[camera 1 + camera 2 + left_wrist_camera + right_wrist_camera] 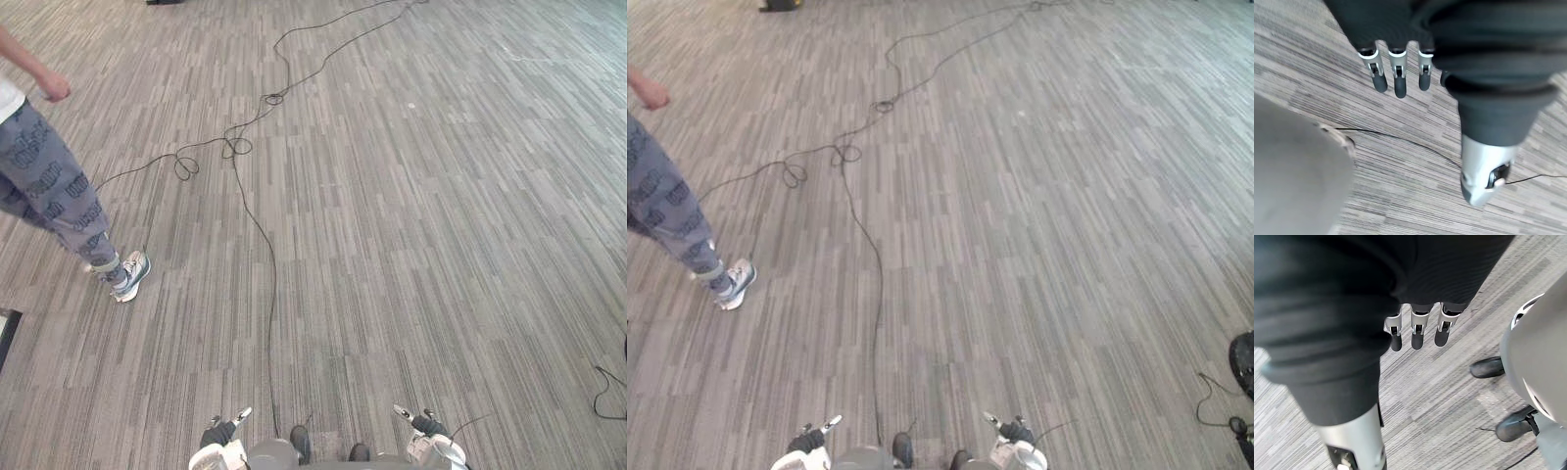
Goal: Pick up cushions and gather them together orderly.
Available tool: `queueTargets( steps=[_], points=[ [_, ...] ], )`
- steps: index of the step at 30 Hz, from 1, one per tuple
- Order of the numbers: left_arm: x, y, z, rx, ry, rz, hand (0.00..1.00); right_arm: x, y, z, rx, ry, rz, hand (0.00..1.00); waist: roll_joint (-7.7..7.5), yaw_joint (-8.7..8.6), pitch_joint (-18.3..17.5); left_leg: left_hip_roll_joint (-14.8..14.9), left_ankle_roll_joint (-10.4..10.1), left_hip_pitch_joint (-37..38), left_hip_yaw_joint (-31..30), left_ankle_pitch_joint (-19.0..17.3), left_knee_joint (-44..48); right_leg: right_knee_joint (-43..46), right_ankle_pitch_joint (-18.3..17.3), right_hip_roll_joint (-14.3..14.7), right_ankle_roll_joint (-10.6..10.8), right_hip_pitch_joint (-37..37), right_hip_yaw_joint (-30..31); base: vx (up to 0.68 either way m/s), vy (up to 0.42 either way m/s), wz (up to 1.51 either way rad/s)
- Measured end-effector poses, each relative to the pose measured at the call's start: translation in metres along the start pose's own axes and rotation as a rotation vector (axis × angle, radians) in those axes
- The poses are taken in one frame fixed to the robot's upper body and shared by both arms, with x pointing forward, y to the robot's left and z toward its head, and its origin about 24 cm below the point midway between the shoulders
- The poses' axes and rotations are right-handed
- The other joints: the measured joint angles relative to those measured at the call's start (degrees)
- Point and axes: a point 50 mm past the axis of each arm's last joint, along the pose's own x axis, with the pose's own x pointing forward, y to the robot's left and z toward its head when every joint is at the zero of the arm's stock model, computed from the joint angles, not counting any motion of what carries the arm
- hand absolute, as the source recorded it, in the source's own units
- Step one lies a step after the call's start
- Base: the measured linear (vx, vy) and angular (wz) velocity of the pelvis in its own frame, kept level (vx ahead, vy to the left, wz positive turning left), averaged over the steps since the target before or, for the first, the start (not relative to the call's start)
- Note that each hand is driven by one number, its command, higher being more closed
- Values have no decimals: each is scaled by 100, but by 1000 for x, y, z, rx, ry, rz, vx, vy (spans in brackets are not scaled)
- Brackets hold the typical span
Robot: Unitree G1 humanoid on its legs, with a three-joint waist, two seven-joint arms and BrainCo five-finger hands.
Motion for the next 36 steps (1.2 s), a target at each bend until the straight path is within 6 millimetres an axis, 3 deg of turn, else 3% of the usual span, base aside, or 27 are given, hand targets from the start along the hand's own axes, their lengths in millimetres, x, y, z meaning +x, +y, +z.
queueTargets(
  steps=[2, 3, 5, 7, 8, 9, 10, 11, 13, 14, 15, 16, 17, 18, 19, 21, 23, 24, 25, 27, 28, 29, 31, 32, 33, 34, 36],
  points=[
    [0, -2, 6, -10, -25, -19, 0, 0, 0, 0, 16, 0, 3, 0, 8, 31, 51, 286, -102, -427, 171, 62, 1234, -80, -100, -4, -36, 284, -102, 209, 94, 28],
    [1, -4, 10, -8, -41, -25, 0, 0, 4, 2, 9, -4, 12, 0, -36, 84, 85, 491, 67, -661, 281, -255, 1524, -86, -244, -41, 13, 395, -132, 278, 170, 18],
    [1, -5, 15, -10, -60, -30, 0, 1, 9, 5, 9, -9, 25, 0, 7, 97, 112, 799, -30, -1057, 277, -470, 1231, -152, -404, -116, 52, 528, -154, 244, 172, 12],
    [1, -8, 20, -11, -86, -39, 0, 1, 11, 8, 11, -17, 30, 0, -50, 179, 118, 785, -165, -1337, 302, 45, -230, -229, -466, -453, 137, 663, -191, 412, 322, 6],
    [1, -11, 21, -4, -91, -47, 0, 1, 13, 7, 12, -15, 33, 0, -125, 228, 91, 649, 10, -1318, 385, 638, -554, -260, -501, -633, 212, 742, -142, 421, 315, 5],
    [1, -11, 23, 2, -94, -48, 0, 1, 12, 6, 12, -11, 31, 0, -145, 229, 44, 573, 102, -1309, 429, 568, -556, -257, -474, -710, 208, 731, -136, 478, 324, 7],
    [2, -14, 26, 9, -100, -53, 0, 1, 15, 8, 2, -11, 46, 0, -169, 250, 21, 512, 184, -1343, 485, 325, -481, -208, -114, -780, 38, 617, 9, 518, 362, -5],
    [2, -13, 26, 7, -101, -50, 0, 1, 15, 9, 3, -12, 46, 0, -213, 342, -2, 523, 442, -1314, 522, 207, -319, -117, 197, -866, 253, 620, 201, 626, 435, -12],
    [3, -9, 28, 16, -105, -42, 0, 1, 15, 5, 11, -3, 43, 0, -349, 366, -61, 480, 686, -1164, 680, -28, -146, 296, 316, -1031, 454, 557, 410, 486, 317, -21],
    [4, -9, 30, 41, -96, -47, 0, 1, 14, 6, 0, -8, 41, 0, -442, 365, -120, 428, 727, -846, 819, -252, -133, 1204, 516, -1241, 715, 246, 666, 601, 340, -50],
    [5, -14, 31, 74, -85, -69, 0, 1, 15, 8, -4, -18, 51, 0, -415, 356, -106, 422, 730, -412, 933, -399, -283, 2457, 1035, -1368, 856, -249, 994, 574, 321, -53],
    [5, -16, 31, 92, -85, -81, 0, 1, 14, 8, -10, -20, 54, 0, -384, 318, -86, 419, 729, -217, 940, -439, -362, 3070, 1288, -1384, 887, -498, 1112, 499, 240, -26],
    [6, -26, 36, 123, -96, -111, 0, 0, 12, 5, -22, -9, 62, 0, -316, 210, -41, 398, 743, 294, 930, -455, -595, 4664, 1290, -1380, 834, -1125, 1177, 296, 97, -5],
    [6, -28, 37, 126, -101, -119, 0, 0, 12, 3, -25, -5, 63, 0, -275, 191, -15, 396, 745, 593, 933, -466, -755, 5156, 1185, -1332, 750, -1383, 1135, 386, 78, -23],
    [5, -31, 32, 115, -91, -125, 0, -1, 11, 5, -28, -23, 64, 0, -198, 160, 14, 402, 646, 1188, 957, -522, -1189, 5658, 898, -1225, 498, -1787, 964, 405, 68, -48],
    [4, -29, 26, 94, -71, -134, 0, -2, 16, 13, -27, -65, 87, 0, -172, 17, 18, 400, 505, 1836, 1090, -598, -1642, 5673, 435, -1135, 285, -2387, 504, 449, 50, -36],
    [4, -32, 23, 83, -56, -130, 0, -2, 16, 22, -28, -107, 88, 0, -168, -93, 20, 388, 328, 2184, 1127, -709, -1871, 4685, 267, -1119, 169, -2936, -217, 404, -35, 3],
    [4, -33, 19, 71, -42, -119, 0, -1, 15, 22, -35, -110, 82, 0, -169, -103, 20, 349, 286, 2425, 1141, -718, -2078, 3417, 364, -1019, 64, -3022, -660, 444, -74, 16],
    [3, -33, 16, 72, -35, -115, 0, -1, 14, 22, -39, -108, 81, 0, -170, -106, 21, 325, 274, 2517, 1142, -717, -2141, 2985, 442, -954, 33, -3050, -735, 411, -77, 25],
    [3, -31, 7, 91, -3, -103, 0, -1, 12, 22, -53, -104, 72, 0, -150, -168, 38, 272, 203, 2973, 925, -734, -2340, 1229, 1050, -577, -36, -2946, -779, 646, -147, 55],
    [1, -32, 3, 68, 9, -102, 0, 0, 11, 23, -61, -104, 69, 0, -87, -221, 52, 278, 125, 3289, 607, -692, -2414, 1177, 1742, -436, -708, -2830, -619, 662, -167, 48],
    [1, -36, 2, 55, 14, -107, 0, 1, 9, 28, -69, -114, 65, 0, 47, -204, 48, 370, 18, 3337, 558, -624, -2404, 1374, 1541, -409, -707, -2839, -669, 734, -217, 24],
    [-2, -40, -6, 51, 35, -118, 0, 2, 10, 39, -57, -148, 63, 0, 385, -254, 12, 807, -308, 2939, 4, -198, -1152, 2117, 646, -301, -742, -2823, -772, 673, -273, 3],
    [-2, -41, -6, 50, 34, -120, 0, 2, 9, 40, -53, -153, 61, 0, 430, -271, 35, 941, -379, 2713, -146, -67, -565, 2124, 545, -228, -748, -2741, -801, 635, -270, -9],
    [-1, -38, -3, 46, 26, -111, 0, 2, 11, 39, -54, -149, 63, 0, 518, -250, 51, 1262, -710, 1949, -555, 623, 1069, 1997, 376, 4, -795, -2463, -766, 632, -171, -39],
    [0, -36, 0, 34, 16, -107, 0, 2, 13, 37, -60, -139, 65, 0, 552, -189, 138, 1500, -866, 1363, -669, 538, 2360, 1788, 237, 287, -862, -2038, -678, 607, -108, -49],
    [2, -36, 11, 37, -22, -111, 0, 1, 19, 28, -63, -110, 77, 0, 396, -145, 254, 1586, -648, 688, -614, 68, 2980, 1444, -4, 452, -889, -1334, -505, 635, -67, -33]
  ],
)
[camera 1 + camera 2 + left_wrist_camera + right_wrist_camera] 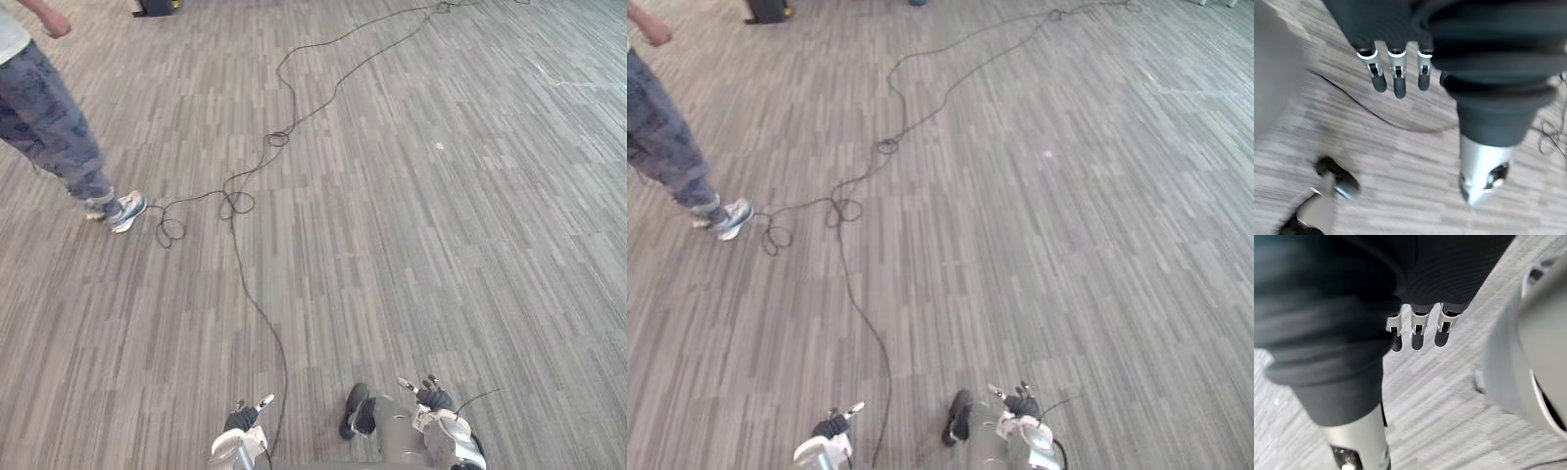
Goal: Pick up cushions and gather them together orderly.
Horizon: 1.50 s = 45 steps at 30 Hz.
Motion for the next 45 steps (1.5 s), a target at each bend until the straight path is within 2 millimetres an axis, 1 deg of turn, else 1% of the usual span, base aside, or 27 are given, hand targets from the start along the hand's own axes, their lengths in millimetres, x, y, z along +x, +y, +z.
queueTargets(
  steps=[2, 5, 6, 8, 10, 11, 12, 13, 14, 16, 19, 22, 24, 26, 27, 28, 29, 30, 31, 33, 34, 37, 39, 41, 42, 43, 45],
  points=[
    [1, 4, 13, 10, -53, 5, 0, -2, 6, -13, 4, 49, 14, 0, -245, 80, -28, -12, 283, -747, 425, -342, -461, -457, -106, 4, 112, 614, 246, 532, -52, -41],
    [0, 0, 15, -12, -74, 0, 0, -3, 7, -16, 15, 65, 15, 0, -280, 204, -40, -306, 321, -1320, 400, -399, -2265, -808, -131, -34, 310, 1229, 705, 571, 81, -87],
    [-1, 3, 14, -25, -75, 12, 0, -3, 6, -17, 22, 67, 8, 0, -257, 215, -52, -574, 258, -1429, 53, -168, -3345, -892, -283, -143, 483, 1461, 1012, 591, 230, -89],
    [-1, 7, 11, -28, -69, 28, 0, -4, 6, -21, 17, 86, 6, 0, -319, 300, -122, -912, 37, -1405, -420, 573, -3877, -907, -518, -335, 651, 1596, 1522, 586, 321, -134],
    [-2, 15, 9, -21, -64, 52, 0, -5, 6, -27, 0, 113, 16, 0, -497, 336, -382, -1182, 135, -1420, -405, 390, -3648, -897, -568, -596, 671, 1558, 2052, 635, 361, -130],
    [-1, 20, 12, -20, -72, 70, 0, -6, 4, -31, -3, 124, 13, 0, -680, 381, -449, -1136, 412, -1319, 36, 111, -3257, -452, -405, -785, 914, 1295, 2453, 619, 322, -104],
    [-1, 23, 13, -18, -70, 82, 0, -6, 5, -30, -9, 121, 20, 0, -737, 394, -437, -1139, 508, -1049, 256, 19, -3262, 133, -247, -867, 1112, 1133, 2555, 721, 377, -128],
    [-1, 26, 10, -18, -52, 89, 0, -6, 5, -30, -9, 120, 21, 0, -737, 393, -429, -1118, 561, -766, 395, -13, -3272, 804, 61, -916, 1220, 885, 2582, 635, 320, -128],
    [-1, 28, 2, -11, -19, 96, 0, -6, 3, -30, -11, 116, 20, 0, -581, 398, -360, -944, 628, -263, 563, -51, -3161, 2106, 677, -876, 1355, 464, 2564, 477, 231, -116],
    [-2, 29, -4, -1, 9, 99, 0, -8, -1, -30, -10, 106, 19, 0, -510, 356, -351, -965, 657, 522, 685, -68, -3390, 3518, 450, -973, 1313, -63, 2195, 440, 154, -96],
    [1, 18, -1, 20, 14, 63, 0, -7, 1, -21, -41, 58, 32, 0, -525, 188, -383, -1024, 671, 1444, 1113, -225, -4181, 3705, -2, -1184, 1001, -941, 933, 456, 89, -55],
    [3, 7, -1, 28, 35, 38, 0, -5, -1, -13, -25, 29, 23, 0, -523, 88, -351, -1085, 575, 2036, 1249, -283, -4818, 2330, -32, -1055, 706, -1437, 36, 610, 46, -38],
    [2, 4, -6, 52, 56, 24, 0, -5, -4, -13, -10, 29, 13, 0, -527, 53, -344, -1112, 575, 2424, 1239, -283, -5007, 953, 343, -800, 495, -1500, -387, 483, -63, -20],
    [1, 0, -11, 83, 66, 7, 0, -7, -10, -19, 0, 48, -8, 0, -635, 24, -387, -1365, 546, 2885, 1152, -267, -5102, -438, 1138, -720, 170, -1355, -583, 649, -126, -11],
    [0, -7, -16, 71, 79, -9, 0, -5, -17, -10, -6, 24, -25, 0, -357, 12, -391, -1256, 426, 3175, 1042, -217, -4967, 104, 1291, -619, -410, -1359, -594, 750, -170, -43],
    [-1, -7, -18, 66, 87, -5, 0, -4, -20, -7, -10, 15, -29, 0, -172, -46, -459, -1016, -150, 2986, 862, 178, -4315, 442, 809, -506, -441, -1350, -579, 613, -141, -49],
    [-1, -7, -18, 65, 85, -6, 0, -4, -20, -7, -7, 11, -30, 0, -119, -70, -460, -946, -163, 2839, 737, 337, -3957, 466, 684, -415, -420, -1300, -565, 612, -151, -40],
    [-1, -8, -17, 56, 80, -6, 0, -4, -19, -4, -5, 3, -30, 0, -23, -87, -428, -783, -286, 2440, 484, 837, -3028, 414, 515, -217, -343, -1158, -475, 599, -105, -70],
    [-1, -4, -17, 49, 76, 4, 0, -2, -14, -1, -8, -1, -15, 0, 92, -54, -324, -436, -549, 1338, 35, 1170, -862, 69, 394, 207, -340, -743, -201, 706, -109, -86],
    [0, -4, -6, 43, 35, 0, 0, -2, -6, -6, -9, 25, 1, 0, -34, 34, -184, -206, -384, 579, 138, 593, 294, -141, 265, 437, -398, -194, 79, 571, -46, -100],
    [0, -5, 3, 51, -10, -8, 0, -2, 1, -11, -9, 45, 16, 0, -180, 58, -131, -185, -90, -69, 151, 46, 344, -467, 151, 500, -349, 399, 334, 576, -37, -82],
    [-1, -8, 11, 32, -55, -29, 0, -3, 2, -18, -4, 73, 13, 0, -265, 180, -136, -204, 251, -802, 522, -305, -1324, -918, 1, 527, -43, 1107, 887, 549, 38, -80],
    [-2, -10, 11, 17, -65, -35, 0, -3, 3, -18, -5, 75, 11, 0, -159, 182, -158, -344, 220, -1096, 449, -253, -2675, -1101, -128, 514, 158, 1427, 1179, 520, 166, -79],
    [-3, -7, 11, 11, -73, -26, 0, -4, 6, -21, -20, 87, 22, 0, -187, 238, -179, -620, 90, -1218, 128, 510, -4128, -1227, -409, 356, 463, 1818, 1607, 563, 275, -80],
    [-3, -5, 10, 14, -72, -21, 0, -4, 6, -23, -23, 94, 22, 0, -218, 255, -239, -705, 58, -1212, 94, 725, -4211, -1249, -456, 307, 539, 1830, 1708, 639, 336, -86],
    [-4, -1, 7, 17, -68, -10, 0, -5, 6, -26, -29, 108, 23, 0, -294, 293, -411, -885, 241, -1217, 78, 1181, -4229, -1301, -541, 144, 681, 1880, 1955, 562, 283, -66],
    [-3, 2, 11, 29, -78, -7, 0, -6, 5, -28, -33, 114, 24, 0, -447, 311, -463, -995, 536, -1186, 349, 846, -3939, -873, -540, -147, 783, 1717, 2204, 681, 324, -62]
  ],
)
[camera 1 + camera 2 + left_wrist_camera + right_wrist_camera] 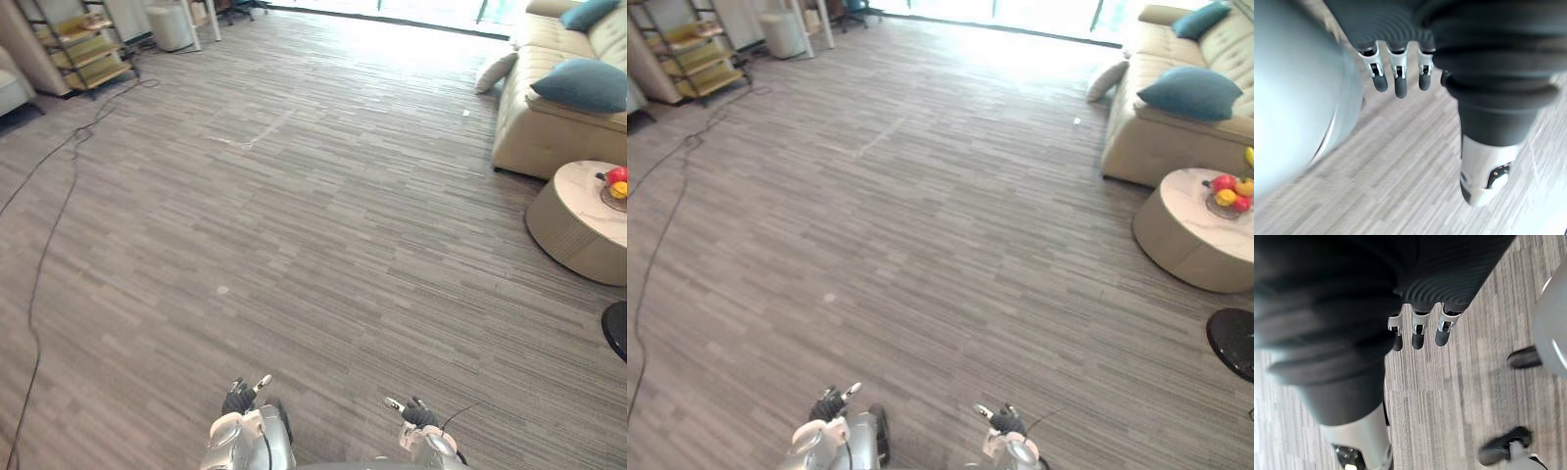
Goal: Pick up cushions and gather them together orderly.
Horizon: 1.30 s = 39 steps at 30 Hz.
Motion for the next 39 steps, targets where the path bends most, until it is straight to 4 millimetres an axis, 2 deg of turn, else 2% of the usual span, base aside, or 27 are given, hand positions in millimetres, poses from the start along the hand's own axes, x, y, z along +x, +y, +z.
queueTargets(
  steps=[2, 3, 4, 6, 8, 11, 13, 14, 15, 16, 17, 18, 19, 20, 21, 23, 24, 26, 28, 30, 31, 32, 34, 35, 36, 37, 39],
  points=[
    [1, 3, 1, 12, 3, 3, 0, -1, -1, -2, -3, 7, -2, 0, -113, 51, 45, -126, 143, 359, 235, -271, 67, 1505, 92, -230, 193, -495, 79, 590, 310, -50],
    [2, 4, 0, 34, 15, -2, 0, -1, -2, -2, -7, 5, -4, 0, -119, 4, 107, -211, 219, 805, 319, -494, 1, 3130, 681, -406, 554, -1105, 44, 620, 307, -28],
    [2, 4, -6, 40, 44, -1, 0, -1, -4, 1, -12, -12, -6, 0, -44, -79, 157, -257, 236, 1306, 320, -771, -96, 4333, 851, -557, 592, -1543, -98, 510, 237, -15],
    [1, 1, -11, 45, 75, -8, 0, -1, -2, 7, -20, -41, 12, 0, 26, -197, 145, -247, 288, 1935, 359, -994, -354, 4819, 747, -686, 449, -1986, -493, 459, 149, 2],
    [2, -1, -11, 53, 75, -16, 0, -1, 1, 8, -27, -52, 28, 0, 6, -163, 155, -231, 192, 2406, 426, -1232, -710, 4555, 607, -774, 345, -2470, -952, 447, 102, -10],
    [2, 0, -16, 57, 105, -13, 0, 0, -2, 15, -4, -77, 15, 0, -16, -281, 176, -260, 64, 3096, 453, -1351, -1223, 2764, 574, -848, 158, -2892, -1879, 556, -6, 7],
    [1, -5, -20, 65, 122, -25, 0, 0, -4, 16, 8, -85, 9, 0, -28, -364, 181, -346, -13, 3629, 398, -1554, -1571, 895, 1193, -718, 152, -2942, -2095, 573, -86, 30],
    [1, -5, -21, 70, 124, -26, 0, 0, -4, 17, 9, -87, 8, 0, -29, -381, 181, -378, 20, 3743, 383, -1582, -1621, 779, 1227, -718, 122, -2941, -2040, 670, -115, 32],
    [0, -4, -23, 70, 132, -26, 0, 0, -3, 20, 7, -100, 11, 0, -8, -434, 187, -411, 43, 3960, 277, -1597, -1648, 895, 1543, -659, -216, -2931, -1853, 710, -146, 27],
    [-2, -8, -29, 77, 145, -36, 0, 0, -8, 25, -4, -115, 2, 0, 226, -475, 123, -167, 25, 3825, -6, -1577, -849, 1425, 1406, -550, -521, -2912, -1825, 711, -172, 22],
    [-3, -10, -30, 77, 148, -40, 0, 0, -10, 26, -9, -117, -3, 0, 296, -474, 107, -85, 7, 3671, -100, -1559, -458, 1484, 1293, -521, -543, -2892, -1859, 692, -192, 9],
    [-3, -14, -30, 66, 146, -46, 0, 1, -13, 30, -14, -127, -7, 0, 457, -452, 128, 105, -237, 3260, -345, -1397, 538, 1538, 1055, -429, -555, -2773, -1926, 686, -177, -15],
    [-2, -13, -27, 49, 138, -39, 0, 1, -12, 36, -22, -144, -8, 0, 636, -425, 246, 396, -757, 2323, -769, -485, 2596, 1446, 765, -192, -620, -2418, -1889, 811, -153, -30],
    [-2, -11, -27, 39, 137, -32, 0, 3, -10, 37, -25, -139, -4, 0, 685, -414, 319, 575, -803, 1949, -710, -563, 3351, 1279, 668, -12, -658, -2093, -1839, 675, -87, -31],
    [-1, -11, -25, 35, 131, -29, 0, 3, -8, 36, -28, -130, 1, 0, 706, -414, 346, 633, -744, 1819, -678, -644, 3592, 1191, 611, 30, -684, -1920, -1817, 632, -44, -24],
    [2, -7, -6, 37, 51, -23, 0, 3, 10, 24, -53, -78, 48, 0, 392, -293, 482, 630, -422, 931, -281, -1086, 3651, 541, 455, 77, -619, -908, -1635, 597, -52, -23],
    [2, -7, -5, 35, 44, -24, 0, 3, 11, 22, -52, -71, 51, 0, 357, -275, 475, 630, -365, 816, -203, -1118, 3518, 457, 460, 77, -607, -812, -1607, 580, -45, -52],
    [2, -8, 2, 9, 13, -23, 0, 2, 16, 17, -45, -50, 58, 0, 270, -112, 454, 590, -187, 331, 184, -1222, 2300, 26, 450, 75, -515, -360, -1346, 513, 25, -65],
    [1, -6, 0, -37, 14, -6, 0, 3, 17, 18, -48, -52, 59, 0, 356, -85, 411, 415, -294, -63, 69, -767, 388, -337, 280, 23, -235, 123, -1037, 647, 189, -67],
    [-1, 3, -6, -55, 31, 23, 0, 3, 17, 9, -68, -15, 61, 0, 179, 22, 268, 113, -278, 24, -62, 115, 113, -477, 72, -201, -41, 316, -632, 607, 285, -85],
    [-1, 12, -5, -49, 30, 45, 0, 3, 19, 8, -81, -7, 70, 0, 68, 7, 114, -30, -109, -19, 13, -286, 320, -478, 110, -393, -48, 358, -479, 806, 385, -73],
    [0, 12, -5, -50, 29, 47, 0, 2, 17, 5, -80, -2, 66, 0, 40, 11, 105, 10, 22, -17, 110, -298, 438, -388, 151, -458, -30, 323, -393, 702, 332, -54],
    [1, 19, -4, -20, 40, 57, 0, 1, 14, 1, -83, 9, 60, 0, -148, 51, 65, -140, 234, 398, 302, -780, 624, 947, 351, -695, 249, -79, -37, 682, 337, -57],
    [1, 19, -5, -13, 47, 55, 0, 1, 13, 1, -81, 8, 57, 0, -146, 50, 86, -163, 227, 561, 337, -877, 571, 1454, 435, -739, 375, -313, 0, 436, 208, -50],
    [2, 20, -7, -7, 60, 58, 0, 1, 11, 0, -90, 8, 53, 0, -132, 28, 169, -194, 203, 1051, 491, -1098, 382, 3264, 895, -875, 485, -1009, 63, 505, 183, -36],
    [2, 21, -10, 4, 80, 59, 0, 0, 12, 3, -111, -7, 64, 0, -112, -80, 220, -245, 269, 1581, 552, -1263, 244, 4506, 898, -958, 466, -1555, -20, 504, 154, -29],
    [0, 19, -17, 10, 105, 54, 0, 0, 14, 7, -127, -36, 73, 0, -23, -190, 207, -258, 278, 2265, 655, -1386, -222, 4863, 751, -947, 324, -2163, -493, 529, 138, -10]
  ],
)
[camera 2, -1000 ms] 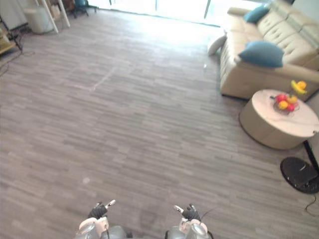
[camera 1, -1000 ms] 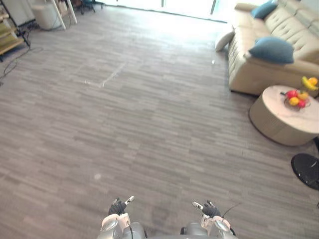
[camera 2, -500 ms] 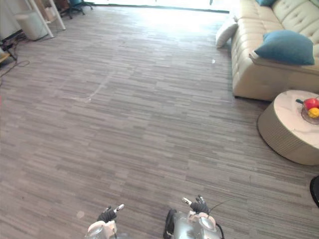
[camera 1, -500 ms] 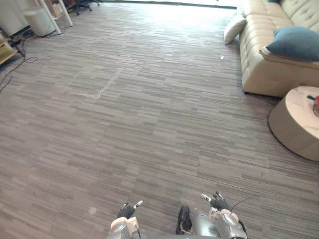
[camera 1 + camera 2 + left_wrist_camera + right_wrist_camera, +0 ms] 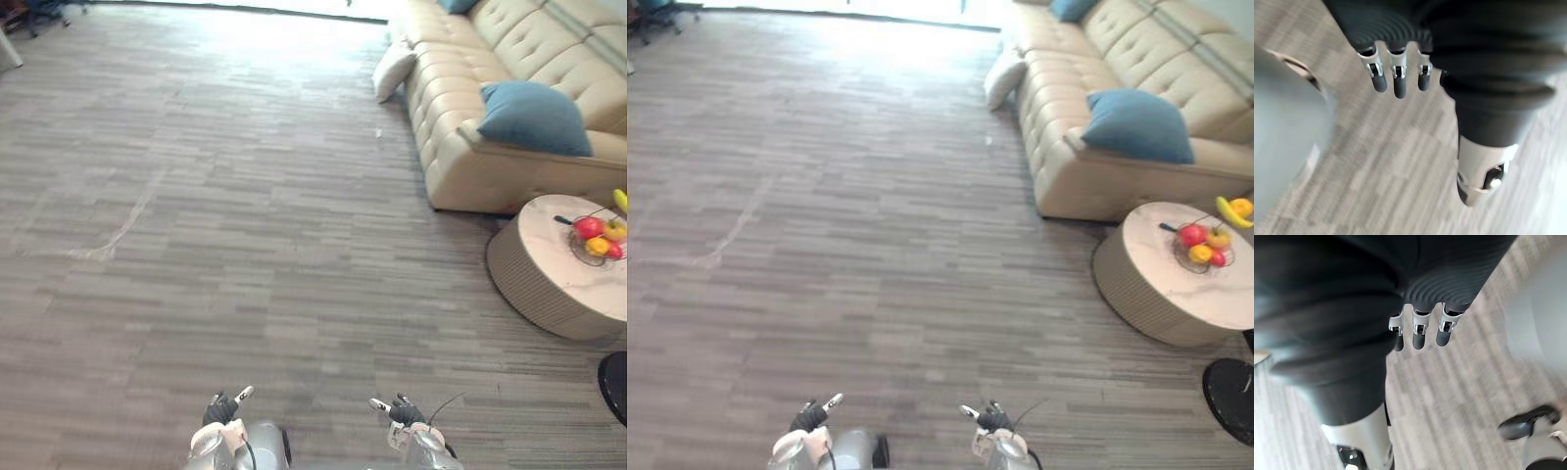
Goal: Pick up cushions and gather them together orderly.
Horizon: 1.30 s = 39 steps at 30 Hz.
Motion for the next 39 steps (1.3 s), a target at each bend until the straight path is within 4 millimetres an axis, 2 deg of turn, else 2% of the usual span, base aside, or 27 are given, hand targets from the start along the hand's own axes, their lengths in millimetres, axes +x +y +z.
queueTargets(
  steps=[3, 4, 6, 7, 8, 9, 10, 11, 13, 15, 17, 19, 20, 21, 22, 23, 24, 26, 27, 28, 29, 30, 31, 35, 37, 38, 39],
  points=[
    [1, -6, 1, -1, 4, -14, 0, 0, -1, 10, 20, -57, 2, 0, 1, -45, 5, -22, -162, 651, 62, -156, -489, -802, -144, 7, -97, -827, -740, 460, 78, -2],
    [1, -6, -2, 2, 18, -15, 0, 0, -7, 13, 40, -70, -16, 0, 5, -93, 11, -86, -173, 1027, 56, -178, -825, -2267, 7, 72, -180, -959, -1276, 536, 17, 18],
    [1, -5, -4, 7, 24, -14, 0, -1, -9, 11, 47, -62, -23, 0, -24, -112, 8, -207, -173, 1310, -23, -178, -1036, -3359, 308, 244, -213, -962, -1291, 651, -38, 33],
    [0, -1, -6, 11, 29, -2, 0, -1, -10, 9, 45, -56, -25, 0, -102, -138, -7, -355, -173, 1539, -290, -179, -1040, -3703, 500, 324, -416, -952, -1057, 823, -135, 72],
    [-2, -2, -12, 8, 43, -3, 0, 0, -11, 10, 38, -52, -24, 0, -75, -236, -55, -339, -176, 1659, -688, -182, -746, -3290, 799, 402, -848, -936, -730, 706, -151, 68],
    [-3, -5, -15, 5, 54, -9, 0, 0, -15, 12, 29, -53, -31, 0, 69, -250, -100, -225, -177, 1586, -818, -181, -472, -3149, 654, 425, -816, -887, -829, 684, -162, 63],
    [-5, -10, -23, -11, 74, -20, 0, 0, -21, 15, 15, -60, -42, 0, 399, -240, -174, 99, -388, 1050, -1161, -36, 849, -3114, 296, 567, -815, -668, -990, 778, -171, 26],
    [-6, -11, -25, -39, 77, -19, 0, 1, -22, 18, 10, -68, -44, 0, 596, -215, -167, 339, -764, 339, -1413, 648, 2384, -3152, 25, 736, -850, -458, -1023, 650, -138, 12],
    [-8, -8, -30, -55, 94, -4, 0, 3, -18, 19, -7, -57, -34, 0, 734, -79, -104, 712, -1015, -483, -1350, 846, 3933, -3356, -208, 1035, -946, -48, -906, 648, -68, -39],
    [-6, -3, -21, -64, 59, 7, 0, 4, -8, 13, -15, -20, -13, 0, 604, 41, 14, 858, -831, -1132, -1144, 544, 4487, -3723, -418, 1107, -996, 642, -857, 738, -52, -28],
    [-5, 4, -12, -56, 19, 18, 0, 3, 3, 3, -19, 21, 6, 0, 392, 78, 49, 903, -650, -1743, -736, 298, 4039, -4326, -485, 1087, -911, 1368, -811, 396, -40, -4],
    [-6, 3, -8, -63, -6, 14, 0, 4, 10, 4, -5, 22, 20, 0, 318, 178, 19, 804, -515, -2239, -228, 231, 2065, -4922, -444, 1010, -638, 1945, -640, 650, 62, -38],
    [-6, 4, -7, -67, -11, 16, 0, 4, 9, 5, -3, 21, 19, 0, 318, 199, 19, 730, -509, -2350, -248, 281, 1661, -5006, -467, 980, -596, 2066, -591, 767, 172, -47],
    [-6, 1, -7, -92, -15, 16, 0, 4, 9, 4, -2, 22, 12, 0, 296, 262, 15, 512, -547, -2477, -422, 609, 626, -5170, -538, 871, -461, 2294, -498, 650, 233, -53],
    [-6, 2, -7, -97, -17, 22, 0, 4, 8, 1, -8, 33, 10, 0, 220, 351, -27, 281, -569, -2470, -618, 1398, 183, -5325, -621, 737, -306, 2454, -358, 654, 252, -60],
    [-6, 3, -7, -92, -15, 23, 0, 4, 6, 0, -11, 40, 5, 0, 175, 359, -69, 149, -387, -2448, -671, 1560, 194, -5374, -623, 689, -293, 2508, -271, 660, 283, -37],
    [-4, 6, -2, -72, -27, 27, 0, 4, 11, -2, -19, 50, 21, 0, 66, 343, -149, 2, -170, -2425, -535, 1269, 252, -5269, -559, 451, -233, 2523, -217, 671, 290, -24],
    [-4, 8, -2, -68, -24, 33, 0, 3, 7, -5, -15, 58, 10, 0, -33, 348, -135, -53, 41, -2294, -393, 902, 539, -4332, -448, 241, -60, 2192, -64, 638, 296, -22],
    [-3, 9, 1, -45, -27, 29, 0, 2, 7, -6, -15, 59, 10, 0, -82, 343, -122, -140, 116, -2117, -354, 756, 565, -3408, -350, 90, 35, 1867, 1, 682, 301, -12],
    [0, 7, 2, 12, -2, 13, 0, 2, 4, -5, -17, 52, 2, 0, -77, 275, -50, -263, 172, -1594, -319, 440, 460, -1376, 311, -150, 69, 1065, 154, 562, 236, -2],
    [0, 7, 2, 19, 0, 11, 0, 2, 4, -5, -19, 53, 3, 0, -79, 255, -21, -283, 180, -1471, -320, 400, 446, -1080, 336, -175, 88, 959, 168, 636, 219, 6],
    [1, 4, 2, 32, 5, 2, 0, 2, 4, -3, -27, 39, 13, 0, -42, 175, 50, -327, 212, -945, -331, 274, 287, -83, 331, -211, 121, 543, 155, 488, 131, 6],
    [1, -1, 3, 39, 4, -12, 0, 1, 5, 2, -25, 6, 18, 0, 73, 105, 73, -329, 220, -417, -330, 173, -83, 251, 238, -187, 33, 80, -94, 580, 152, 4],
    [2, -8, 2, 32, 10, -27, 0, 1, 3, 17, -5, -70, 17, 0, 71, -7, 87, -356, 80, 513, -291, -97, -723, -941, -26, -123, -94, -886, -1074, 424, 66, -2],
    [2, -15, 3, 30, 14, -42, 0, 1, -1, 19, 18, -80, 1, 0, 44, -64, 110, -399, 70, 1046, -387, -206, -1076, -2617, 157, -16, -202, -991, -1812, 657, -24, 39],
    [2, -20, 1, 29, 20, -55, 0, 1, -2, 19, 26, -83, -4, 0, 44, -153, 112, -441, 36, 1333, -556, -312, -1303, -3627, 410, 126, -134, -975, -1938, 718, -61, 63],
    [1, -20, -2, 27, 26, -56, 0, 1, -3, 19, 26, -83, -6, 0, 49, -167, 111, -469, 23, 1447, -611, -342, -1366, -3757, 433, 152, -180, -977, -1905, 684, -91, 72]
  ],
)
